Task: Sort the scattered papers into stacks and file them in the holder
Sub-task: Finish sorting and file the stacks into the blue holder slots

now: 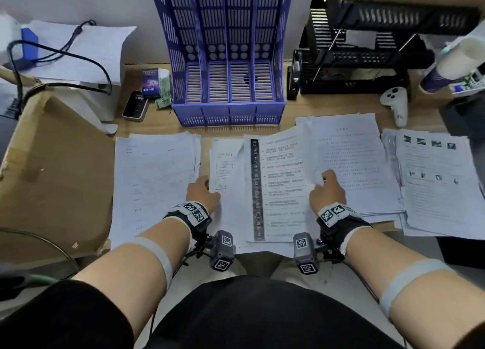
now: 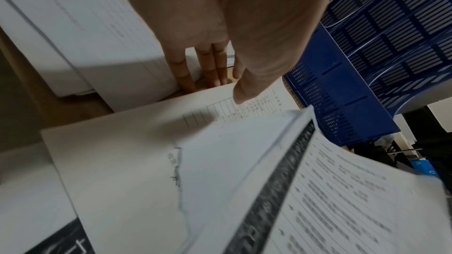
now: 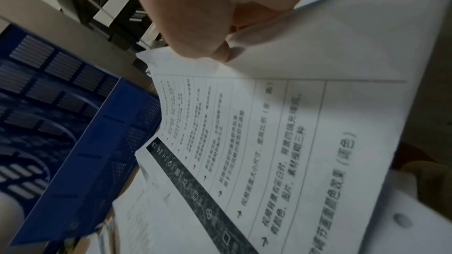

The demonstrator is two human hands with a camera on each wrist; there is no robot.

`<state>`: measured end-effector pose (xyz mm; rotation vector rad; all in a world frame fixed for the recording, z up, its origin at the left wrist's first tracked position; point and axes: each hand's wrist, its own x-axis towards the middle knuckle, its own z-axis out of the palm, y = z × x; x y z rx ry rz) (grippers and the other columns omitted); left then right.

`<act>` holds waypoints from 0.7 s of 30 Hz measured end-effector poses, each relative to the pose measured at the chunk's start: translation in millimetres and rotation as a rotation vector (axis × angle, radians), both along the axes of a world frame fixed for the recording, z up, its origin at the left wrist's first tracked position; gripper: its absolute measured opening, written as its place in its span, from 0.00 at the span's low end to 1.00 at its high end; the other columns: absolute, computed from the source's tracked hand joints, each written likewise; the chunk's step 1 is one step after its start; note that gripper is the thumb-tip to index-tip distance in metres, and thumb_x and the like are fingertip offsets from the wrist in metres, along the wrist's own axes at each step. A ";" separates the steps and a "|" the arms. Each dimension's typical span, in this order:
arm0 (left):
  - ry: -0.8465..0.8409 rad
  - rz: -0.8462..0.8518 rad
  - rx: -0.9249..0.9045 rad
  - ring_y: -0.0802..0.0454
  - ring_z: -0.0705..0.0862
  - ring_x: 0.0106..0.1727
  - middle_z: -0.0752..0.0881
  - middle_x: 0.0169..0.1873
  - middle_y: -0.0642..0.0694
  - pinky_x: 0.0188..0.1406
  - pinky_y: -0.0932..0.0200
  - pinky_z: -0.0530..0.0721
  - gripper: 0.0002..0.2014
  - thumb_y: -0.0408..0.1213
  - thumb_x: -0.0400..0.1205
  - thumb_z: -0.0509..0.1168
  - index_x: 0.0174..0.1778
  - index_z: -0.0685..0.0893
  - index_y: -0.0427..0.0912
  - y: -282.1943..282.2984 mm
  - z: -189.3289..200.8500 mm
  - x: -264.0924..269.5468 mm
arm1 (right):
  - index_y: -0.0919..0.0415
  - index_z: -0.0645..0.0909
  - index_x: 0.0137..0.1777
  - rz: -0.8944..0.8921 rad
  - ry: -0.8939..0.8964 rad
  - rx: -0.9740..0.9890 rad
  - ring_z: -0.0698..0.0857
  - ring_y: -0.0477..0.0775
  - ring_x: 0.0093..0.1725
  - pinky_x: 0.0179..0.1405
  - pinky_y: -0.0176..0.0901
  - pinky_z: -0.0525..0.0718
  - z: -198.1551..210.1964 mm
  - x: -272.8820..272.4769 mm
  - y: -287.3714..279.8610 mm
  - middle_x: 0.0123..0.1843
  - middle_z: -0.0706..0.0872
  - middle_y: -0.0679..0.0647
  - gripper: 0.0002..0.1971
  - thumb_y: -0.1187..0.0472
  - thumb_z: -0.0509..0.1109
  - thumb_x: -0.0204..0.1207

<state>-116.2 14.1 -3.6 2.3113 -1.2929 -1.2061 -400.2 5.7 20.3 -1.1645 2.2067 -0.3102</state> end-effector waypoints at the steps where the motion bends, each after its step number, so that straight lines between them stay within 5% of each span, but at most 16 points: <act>1: -0.007 0.006 0.005 0.49 0.82 0.46 0.89 0.55 0.42 0.45 0.62 0.77 0.20 0.29 0.78 0.67 0.67 0.82 0.40 -0.5 -1.9 -0.5 | 0.58 0.70 0.63 -0.030 0.015 -0.004 0.78 0.60 0.35 0.33 0.42 0.74 2.2 -8.2 -0.7 0.38 0.78 0.57 0.15 0.69 0.56 0.79; 8: -0.066 0.034 0.041 0.39 0.84 0.61 0.85 0.63 0.38 0.50 0.58 0.77 0.24 0.30 0.79 0.67 0.73 0.77 0.39 -1.9 -1.0 -7.8 | 0.58 0.74 0.62 -0.109 0.039 0.005 0.79 0.62 0.40 0.40 0.48 0.80 8.2 -34.9 -1.5 0.42 0.79 0.57 0.16 0.70 0.55 0.77; 12: -0.201 -0.121 0.055 0.36 0.82 0.60 0.80 0.64 0.35 0.57 0.49 0.83 0.15 0.38 0.73 0.63 0.56 0.82 0.45 -3.8 -0.3 -12.2 | 0.61 0.76 0.60 -0.090 -0.051 0.003 0.79 0.61 0.45 0.43 0.44 0.76 3.1 -33.1 0.5 0.49 0.82 0.59 0.14 0.70 0.55 0.78; 15: -0.190 -0.195 0.112 0.41 0.80 0.67 0.78 0.70 0.41 0.66 0.48 0.82 0.22 0.40 0.75 0.67 0.67 0.82 0.51 -3.7 -2.8 -18.8 | 0.60 0.73 0.40 0.022 -0.150 0.053 0.79 0.59 0.44 0.36 0.42 0.71 -3.0 -26.4 2.1 0.39 0.79 0.55 0.08 0.68 0.58 0.79; 21: -0.243 -0.299 0.152 0.39 0.78 0.67 0.75 0.68 0.40 0.65 0.45 0.83 0.27 0.41 0.76 0.66 0.75 0.76 0.52 -1.4 -0.7 -22.3 | 0.61 0.70 0.35 0.095 -0.191 0.136 0.75 0.56 0.39 0.29 0.40 0.67 -4.7 -8.4 7.6 0.33 0.75 0.51 0.10 0.67 0.61 0.79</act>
